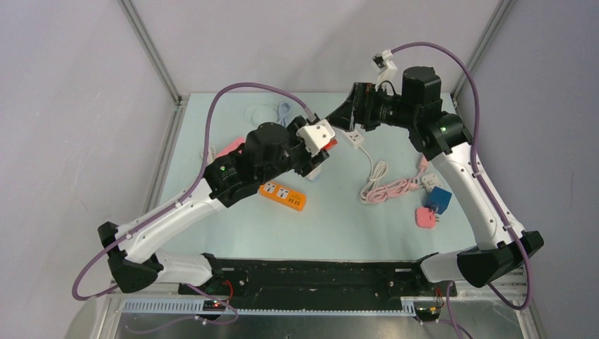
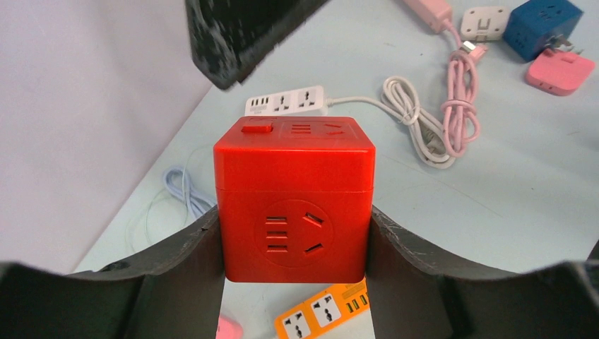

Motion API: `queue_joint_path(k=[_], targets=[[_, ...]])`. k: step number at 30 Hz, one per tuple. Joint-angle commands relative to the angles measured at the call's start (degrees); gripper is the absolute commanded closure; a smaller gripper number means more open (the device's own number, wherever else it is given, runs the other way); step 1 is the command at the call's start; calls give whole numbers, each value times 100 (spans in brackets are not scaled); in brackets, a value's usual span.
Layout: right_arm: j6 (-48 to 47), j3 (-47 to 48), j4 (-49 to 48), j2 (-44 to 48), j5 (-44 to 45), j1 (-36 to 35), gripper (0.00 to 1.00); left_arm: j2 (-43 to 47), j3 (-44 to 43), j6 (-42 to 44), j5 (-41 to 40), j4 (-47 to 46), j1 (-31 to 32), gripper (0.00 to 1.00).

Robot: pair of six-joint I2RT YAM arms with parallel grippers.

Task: Insert the plug
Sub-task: Pick up the plug from the center of the board.

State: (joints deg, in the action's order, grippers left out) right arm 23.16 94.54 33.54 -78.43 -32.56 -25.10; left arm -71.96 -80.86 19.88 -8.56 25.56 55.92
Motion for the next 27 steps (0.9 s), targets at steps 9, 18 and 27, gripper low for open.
queue_joint_path(k=[9,18,27], targets=[[51,-68,52,-313,-785,-433,7,265,18,626,345,-472,-83,100],[338,-116,-95,-464,-1184,-484,79,242,28,304,398,-469,-288,74],[318,-37,-341,-385,-870,30,100,194,-58,-911,415,-462,-839,0]])
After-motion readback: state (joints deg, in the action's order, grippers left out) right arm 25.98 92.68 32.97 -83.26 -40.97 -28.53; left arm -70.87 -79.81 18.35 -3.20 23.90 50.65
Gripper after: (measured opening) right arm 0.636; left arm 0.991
